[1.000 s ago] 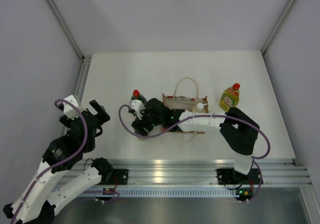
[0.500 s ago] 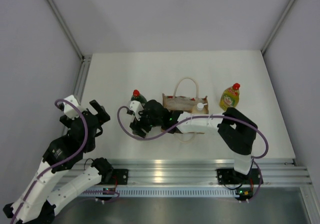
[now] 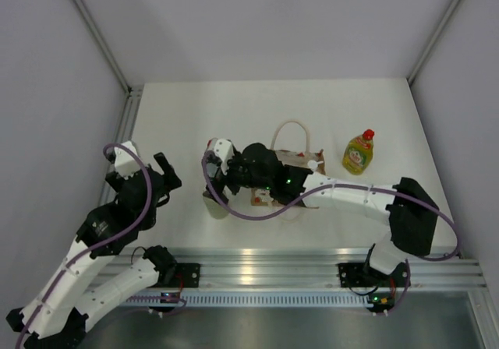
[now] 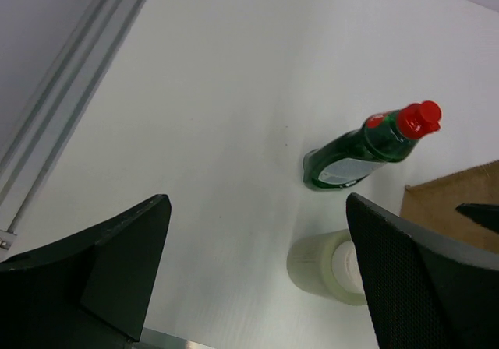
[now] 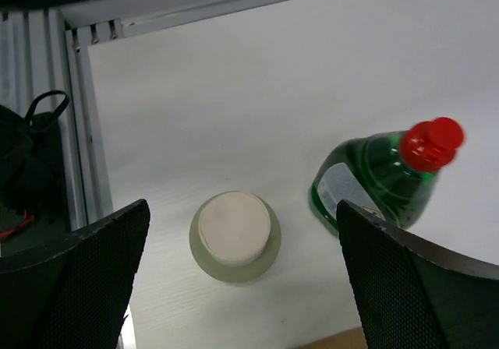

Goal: Take the personal care products out of the canvas bag

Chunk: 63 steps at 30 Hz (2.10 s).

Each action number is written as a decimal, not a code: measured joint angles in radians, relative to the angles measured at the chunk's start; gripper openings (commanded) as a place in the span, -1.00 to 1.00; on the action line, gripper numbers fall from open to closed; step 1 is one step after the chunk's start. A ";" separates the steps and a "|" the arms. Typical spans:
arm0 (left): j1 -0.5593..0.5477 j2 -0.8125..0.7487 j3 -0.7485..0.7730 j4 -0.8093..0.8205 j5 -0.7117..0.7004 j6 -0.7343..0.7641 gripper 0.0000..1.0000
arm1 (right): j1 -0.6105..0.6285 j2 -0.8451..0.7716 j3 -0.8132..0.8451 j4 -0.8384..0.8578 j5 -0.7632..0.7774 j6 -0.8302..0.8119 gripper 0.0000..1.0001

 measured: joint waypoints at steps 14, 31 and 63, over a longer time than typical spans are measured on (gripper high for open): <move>-0.009 0.421 0.120 0.179 0.501 0.100 0.97 | -0.357 -0.438 -0.217 -0.208 0.345 0.274 0.99; -0.202 0.858 0.233 0.270 0.463 0.105 0.94 | -0.449 -0.546 -0.286 -0.481 0.373 0.233 0.26; -0.274 0.941 0.236 0.272 0.412 -0.037 0.96 | -0.475 -0.380 -0.154 -0.628 0.326 0.165 0.32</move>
